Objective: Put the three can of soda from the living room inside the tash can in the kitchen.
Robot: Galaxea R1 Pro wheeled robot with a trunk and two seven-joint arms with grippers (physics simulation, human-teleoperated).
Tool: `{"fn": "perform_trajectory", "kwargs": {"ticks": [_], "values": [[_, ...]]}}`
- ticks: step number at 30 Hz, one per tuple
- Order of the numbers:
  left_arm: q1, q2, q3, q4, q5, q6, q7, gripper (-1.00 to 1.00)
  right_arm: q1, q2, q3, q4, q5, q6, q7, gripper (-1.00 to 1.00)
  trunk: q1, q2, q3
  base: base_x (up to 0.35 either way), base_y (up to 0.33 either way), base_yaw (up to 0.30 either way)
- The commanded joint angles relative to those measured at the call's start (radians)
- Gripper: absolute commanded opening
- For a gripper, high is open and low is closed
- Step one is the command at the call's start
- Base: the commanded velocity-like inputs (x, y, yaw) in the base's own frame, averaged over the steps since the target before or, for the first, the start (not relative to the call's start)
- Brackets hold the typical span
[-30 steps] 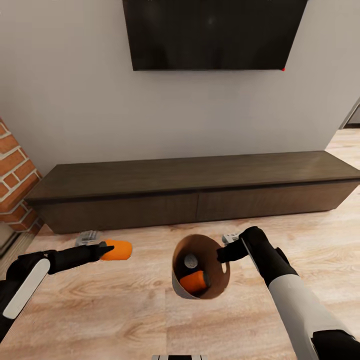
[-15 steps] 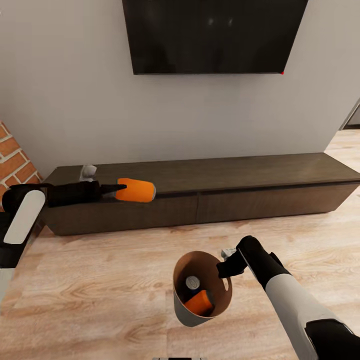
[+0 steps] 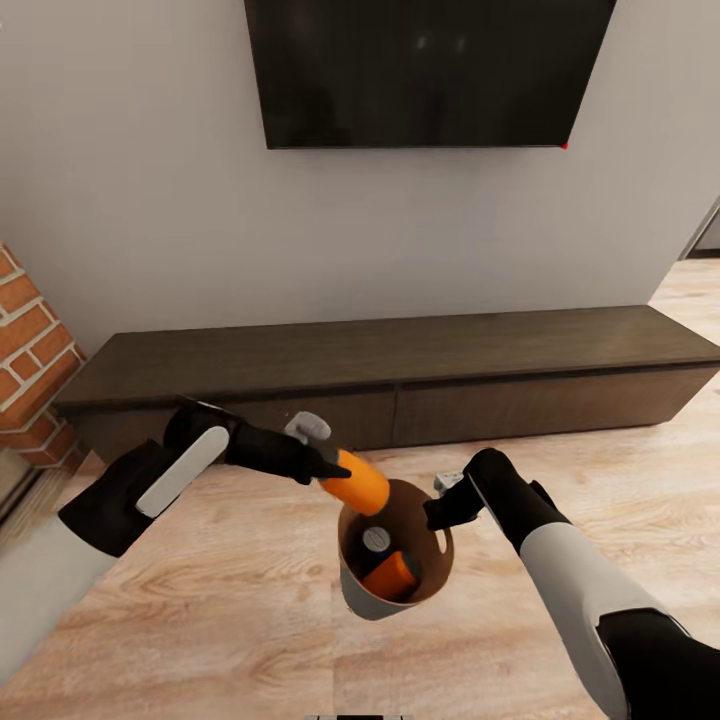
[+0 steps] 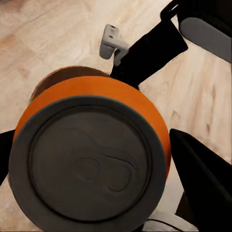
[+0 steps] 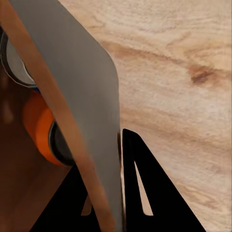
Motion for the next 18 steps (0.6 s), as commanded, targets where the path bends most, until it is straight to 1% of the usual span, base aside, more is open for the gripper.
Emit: {"fn": "perform_trajectory", "kwargs": {"ticks": [1, 2, 3, 4, 5, 6, 7, 9, 10, 11, 12, 14, 15, 16, 18], "values": [[0.0, -0.005, -0.012, 0.001, -0.002, 0.0, 0.007, -1.0, -0.002, 0.004, 0.0, 0.0, -0.033, 0.012, 0.005, -1.0, 0.0, 0.0, 0.0, 0.0, 0.0, 0.0], [-0.001, -0.011, -0.02, 0.002, -0.003, 0.0, 0.013, -1.0, -0.004, 0.007, 0.001, 0.0, -0.033, 0.012, 0.001, -1.0, 0.0, 0.0, 0.0, 0.0, 0.0, 0.0], [-0.001, -0.023, -0.033, 0.003, -0.006, 0.0, 0.03, -1.0, -0.01, 0.014, 0.004, 0.0, -0.033, 0.012, -0.011, -1.0, 0.0, 0.0, 0.0, 0.0, 0.0, 0.0], [-0.001, -0.03, -0.037, 0.004, -0.009, 0.0, 0.04, -1.0, -0.013, 0.02, 0.005, 0.0, -0.033, 0.012, -0.018, -1.0, 0.0, 0.0, 0.0, 0.0, 0.0, 0.0], [-0.001, -0.044, -0.044, 0.005, -0.017, 0.0, 0.057, -1.0, -0.019, 0.032, 0.006, 0.0, -0.033, 0.012, -0.035, -1.0, 0.0, 0.0, 0.0, 0.0, 0.0, 0.0], [-0.001, -0.051, -0.046, 0.005, -0.023, 0.0, 0.064, -1.0, -0.021, 0.039, 0.007, 0.0, -0.033, 0.012, -0.044, -1.0, 0.0, 0.0, 0.0, 0.0, 0.0, 0.0], [-0.001, -0.067, -0.05, 0.006, -0.036, 0.0, 0.075, -1.0, -0.024, 0.051, 0.008, 0.0, -0.033, 0.012, -0.06, -1.0, 0.0, 0.0, 0.0, 0.0, 0.0, 0.0], [-0.001, -0.085, -0.053, 0.006, -0.052, 0.0, 0.082, -1.0, -0.026, 0.063, 0.008, 0.001, -0.033, 0.012, -0.072, -1.0, 0.0, 0.0, 0.0, 0.0, 0.0, 0.0], [-0.001, -0.105, -0.057, 0.009, -0.076, 0.0, 0.087, -1.0, -0.027, 0.072, 0.008, 0.001, -0.034, 0.012, -0.08, -1.0, 0.0, 0.0, 0.0, 0.0, 0.0, 0.0], [-0.001, -0.115, -0.062, 0.014, -0.091, 0.0, 0.089, -1.0, -0.028, 0.075, 0.008, 0.001, -0.034, 0.012, -0.082, -1.0, 0.0, 0.0, 0.0, 0.0, 0.0, 0.0], [-0.001, -0.135, -0.079, 0.03, -0.126, 0.0, 0.091, -1.0, -0.029, 0.08, 0.008, 0.001, -0.034, 0.012, -0.087, -1.0, 0.0, 0.0, 0.0, 0.0, 0.0, 0.0], [-0.001, -0.153, -0.097, 0.053, -0.161, 0.0, 0.093, -1.0, -0.029, 0.083, 0.009, 0.001, -0.034, 0.012, -0.089, -1.0, 0.0, 0.0, 0.0, 0.0, 0.0, 0.0], [-0.001, -0.168, -0.111, 0.078, -0.192, 0.0, 0.094, -1.0, -0.03, 0.085, 0.011, 0.001, -0.034, 0.012, -0.091, -1.0, 0.0, 0.0, 0.0, 0.0, 0.0, 0.0], [-0.001, -0.174, -0.116, 0.089, -0.205, 0.0, 0.094, -1.0, -0.03, 0.085, 0.012, 0.001, -0.034, 0.012, -0.091, -1.0, 0.0, 0.0, 0.0, 0.0, 0.0, 0.0], [-0.001, -0.191, -0.128, 0.121, -0.246, 0.0, 0.095, -1.0, -0.031, 0.087, 0.017, 0.001, -0.034, 0.012, -0.093, -1.0, 0.0, 0.0, 0.0, 0.0, 0.0, 0.0]]}}
